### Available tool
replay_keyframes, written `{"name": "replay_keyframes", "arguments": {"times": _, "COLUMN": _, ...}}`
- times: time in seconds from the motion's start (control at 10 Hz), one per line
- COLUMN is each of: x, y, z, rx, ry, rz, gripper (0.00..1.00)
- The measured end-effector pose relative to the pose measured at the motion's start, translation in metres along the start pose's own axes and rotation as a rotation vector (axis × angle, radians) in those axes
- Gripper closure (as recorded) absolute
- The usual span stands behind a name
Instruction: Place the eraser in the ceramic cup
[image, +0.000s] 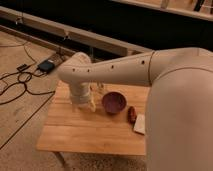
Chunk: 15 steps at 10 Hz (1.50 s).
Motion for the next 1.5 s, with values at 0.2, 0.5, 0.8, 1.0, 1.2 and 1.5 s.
{"name": "replay_keyframes", "arguments": {"times": 0.2, "x": 0.0, "y": 0.0, "z": 0.0, "rx": 0.0, "ry": 0.0, "rz": 0.0, "gripper": 0.35}}
{"name": "replay_keyframes", "arguments": {"times": 0.5, "x": 0.0, "y": 0.0, "z": 0.0, "rx": 0.0, "ry": 0.0, "rz": 0.0, "gripper": 0.35}}
{"name": "replay_keyframes", "arguments": {"times": 0.8, "x": -0.001, "y": 0.0, "z": -0.001, "rx": -0.001, "ry": -0.001, "rz": 0.001, "gripper": 0.35}}
{"name": "replay_keyframes", "arguments": {"times": 1.0, "x": -0.011, "y": -0.005, "z": -0.002, "rx": 0.008, "ry": -0.011, "rz": -0.038, "gripper": 0.35}}
{"name": "replay_keyframes", "arguments": {"times": 1.2, "x": -0.035, "y": -0.009, "z": -0.001, "rx": 0.016, "ry": -0.034, "rz": -0.127, "gripper": 0.35}}
{"name": "replay_keyframes", "arguments": {"times": 1.5, "x": -0.08, "y": -0.016, "z": 0.0, "rx": 0.026, "ry": -0.065, "rz": -0.248, "gripper": 0.35}}
